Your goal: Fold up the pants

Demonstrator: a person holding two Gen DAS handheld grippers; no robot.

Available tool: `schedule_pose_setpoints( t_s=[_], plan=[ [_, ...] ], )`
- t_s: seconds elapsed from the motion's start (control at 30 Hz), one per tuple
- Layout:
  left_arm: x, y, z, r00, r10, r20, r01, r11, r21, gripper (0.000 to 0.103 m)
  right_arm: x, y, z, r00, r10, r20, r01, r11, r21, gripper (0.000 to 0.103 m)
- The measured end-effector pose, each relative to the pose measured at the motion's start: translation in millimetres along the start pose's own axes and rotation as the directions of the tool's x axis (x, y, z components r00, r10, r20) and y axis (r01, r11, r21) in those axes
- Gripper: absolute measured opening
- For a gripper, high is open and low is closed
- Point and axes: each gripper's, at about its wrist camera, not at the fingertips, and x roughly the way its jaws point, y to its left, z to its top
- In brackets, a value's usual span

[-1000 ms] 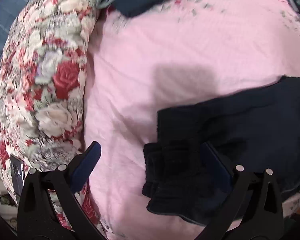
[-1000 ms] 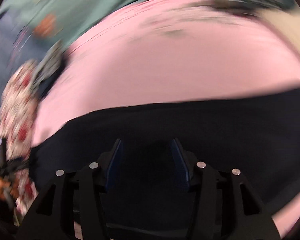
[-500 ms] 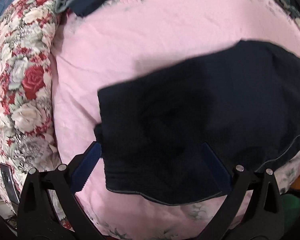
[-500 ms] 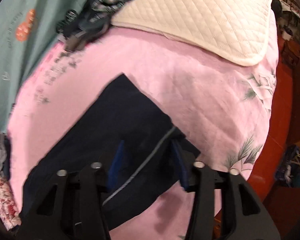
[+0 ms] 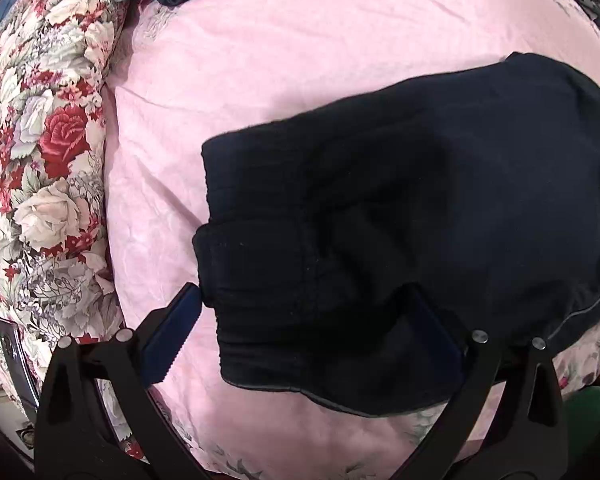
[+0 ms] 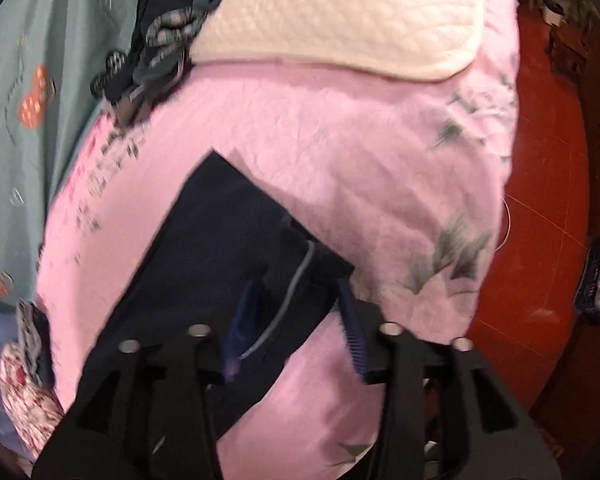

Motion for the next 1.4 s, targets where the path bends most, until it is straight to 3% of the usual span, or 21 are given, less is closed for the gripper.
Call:
schedule_pose_setpoints(
  t_s=[0.13,0.37,0.6,0.67,0.73,0.8,0.87,0.9,0.97,1.0,1.03,1.1,1.13,1.17,1.2,1.23,1.27,1.3,1.33,1.4],
  plan=[
    [-15.8,-4.7,3.0,0.999,-0.024,0.033,0.023,1.000,0.016,0.101,-2.8,-7.5,-2.3,0.998,0.052,-0.043,-0.051,0.998,0.024,0.049],
    [-13.2,-4.1,3.7,0.999,-0.034,0.040,0.034,0.999,0.009,0.101,29.5,1.5,-1.3,0.998,0.025,-0.061,-0.021,0.998,0.065,0.043],
    [1.0,-4.3,-5.1,1.000,-0.024,0.014,0.024,1.000,0.004,0.101,25.8,6.0,0.1,1.000,0.016,-0.013,-0.015,0.995,0.094,0.018],
    [4.7,-3.2,-7.6,1.000,-0.029,0.006,0.029,1.000,-0.009,0.101,11.3,24.1,-0.1,0.998,0.055,0.016,-0.056,0.997,0.057,0.013],
    [4.2,-3.3,-8.9,0.999,-0.034,0.010,0.034,0.999,-0.009,0.101,-9.6,54.7,-1.3,0.987,0.158,0.018,-0.158,0.987,-0.031,0.012],
    [3.6,-2.4,-9.0,0.999,-0.042,0.009,0.042,0.999,-0.008,0.101,-25.6,95.3,-10.3,0.971,0.237,-0.016,-0.236,0.957,-0.169,0.012],
    [1.7,0.3,-9.4,0.998,-0.059,0.013,0.059,0.998,-0.020,0.101,-31.2,132.9,-27.0,0.947,0.311,-0.088,-0.323,0.905,-0.276,0.012],
    [0.6,1.6,-9.5,0.998,-0.069,0.015,0.069,0.997,-0.024,0.101,-30.7,156.6,-43.1,0.925,0.350,-0.150,-0.380,0.861,-0.337,0.012],
    [-1.0,2.9,-9.8,0.997,-0.080,0.019,0.080,0.996,-0.026,0.101,-20.9,193.8,-77.3,0.884,0.375,-0.280,-0.464,0.776,-0.426,0.012],
    [-2.4,3.3,-9.5,0.996,-0.081,0.020,0.082,0.996,-0.023,0.101,-20.9,193.8,-77.3,0.884,0.375,-0.280,-0.464,0.776,-0.426,0.012],
    [-2.7,3.8,-10.3,0.996,-0.082,0.022,0.083,0.996,-0.021,0.101,-8.7,211.6,-101.1,0.863,0.361,-0.353,-0.496,0.737,-0.459,0.012],
    [-3.3,6.1,-11.9,0.996,-0.084,0.024,0.084,0.996,-0.020,0.101,19.5,234.7,-145.3,0.827,0.297,-0.478,-0.535,0.679,-0.503,0.018],
    [-3.7,8.3,-12.7,0.996,-0.087,0.026,0.088,0.996,-0.021,0.101,41.1,245.2,-174.2,0.801,0.227,-0.555,-0.547,0.653,-0.523,0.022],
    [-4.2,10.7,-14.0,0.995,-0.093,0.030,0.094,0.995,-0.026,0.101,54.9,248.7,-193.3,0.792,0.158,-0.590,-0.534,0.648,-0.544,0.024],
    [-4.7,13.4,-15.1,0.995,-0.095,0.034,0.096,0.995,-0.032,0.101,64.4,254.0,-210.4,0.802,0.088,-0.591,-0.505,0.629,-0.591,0.024],
    [-4.9,16.9,-16.2,0.994,-0.099,0.038,0.100,0.994,-0.041,0.101,58.2,256.5,-212.7,0.822,0.098,-0.561,-0.496,0.608,-0.620,0.034],
    [-5.7,20.3,-17.5,0.994,-0.105,0.039,0.107,0.993,-0.047,0.101,52.3,258.7,-210.4,0.818,0.116,-0.564,-0.511,0.598,-0.618,0.044],
    [-5.7,23.6,-18.4,0.993,-0.113,0.041,0.115,0.992,-0.054,0.101,46.4,257.8,-204.1,0.788,0.152,-0.597,-0.552,0.603,-0.575,0.060],
    [-5.3,27.0,-19.1,0.992,-0.117,0.044,0.119,0.991,-0.056,0.101,41.5,257.4,-197.6,0.777,0.175,-0.604,-0.567,0.610,-0.554,0.065],
    [-6.7,33.9,-21.6,0.991,-0.122,0.054,0.126,0.990,-0.062,0.101,28.2,255.0,-183.3,0.800,0.188,-0.570,-0.549,0.613,-0.569,0.070]
  ],
)
